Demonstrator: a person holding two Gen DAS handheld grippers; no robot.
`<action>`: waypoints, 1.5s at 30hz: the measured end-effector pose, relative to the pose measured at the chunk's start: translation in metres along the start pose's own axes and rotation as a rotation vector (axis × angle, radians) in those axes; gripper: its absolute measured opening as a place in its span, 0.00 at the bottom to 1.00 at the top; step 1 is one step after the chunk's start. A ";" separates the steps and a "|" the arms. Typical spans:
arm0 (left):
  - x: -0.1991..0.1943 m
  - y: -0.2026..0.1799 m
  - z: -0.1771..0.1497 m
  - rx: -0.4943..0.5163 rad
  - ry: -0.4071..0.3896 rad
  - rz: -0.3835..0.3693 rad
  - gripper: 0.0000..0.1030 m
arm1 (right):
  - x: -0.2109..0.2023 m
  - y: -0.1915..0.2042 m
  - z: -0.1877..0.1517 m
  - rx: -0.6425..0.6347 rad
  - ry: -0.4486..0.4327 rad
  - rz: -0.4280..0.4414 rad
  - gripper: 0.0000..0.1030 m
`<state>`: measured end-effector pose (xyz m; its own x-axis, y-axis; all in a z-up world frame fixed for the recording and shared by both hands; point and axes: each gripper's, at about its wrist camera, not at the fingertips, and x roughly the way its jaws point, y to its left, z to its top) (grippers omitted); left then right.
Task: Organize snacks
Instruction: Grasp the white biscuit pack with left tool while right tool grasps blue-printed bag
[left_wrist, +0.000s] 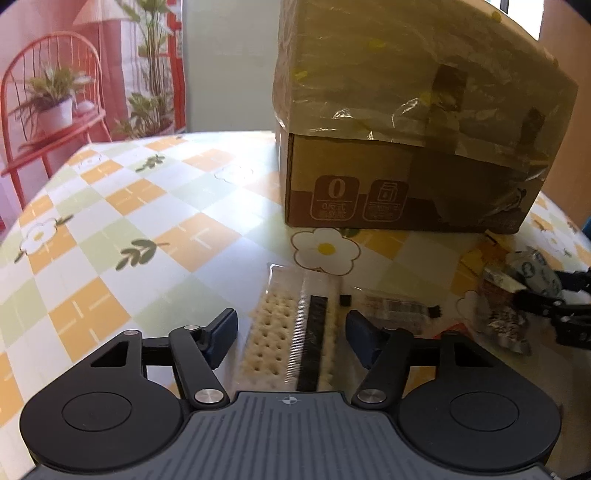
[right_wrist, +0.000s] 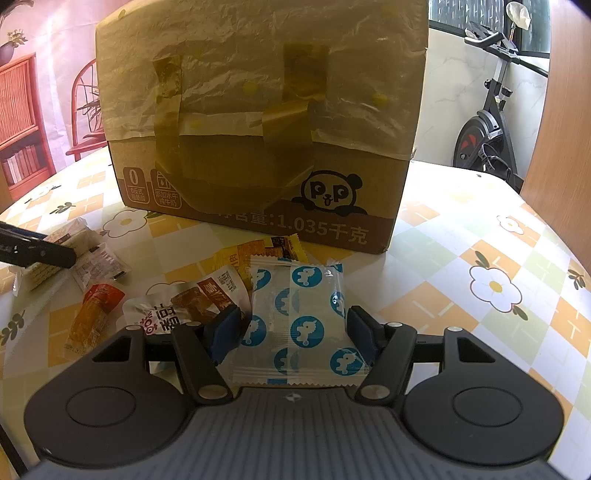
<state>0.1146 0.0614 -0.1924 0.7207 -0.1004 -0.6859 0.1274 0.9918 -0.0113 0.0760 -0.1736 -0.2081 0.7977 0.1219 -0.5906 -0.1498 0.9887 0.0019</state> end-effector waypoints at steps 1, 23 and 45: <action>0.000 -0.001 -0.002 0.011 -0.008 0.005 0.64 | 0.000 0.000 0.000 0.000 0.000 0.000 0.64; -0.004 0.000 -0.012 0.032 -0.073 0.020 0.61 | 0.000 0.000 0.000 0.001 -0.001 0.001 0.64; -0.004 0.001 -0.013 0.030 -0.077 0.017 0.61 | -0.012 -0.023 -0.003 0.171 -0.066 0.030 0.64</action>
<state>0.1033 0.0635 -0.1989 0.7731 -0.0905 -0.6277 0.1341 0.9907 0.0223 0.0684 -0.1985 -0.2032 0.8316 0.1513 -0.5343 -0.0767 0.9842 0.1593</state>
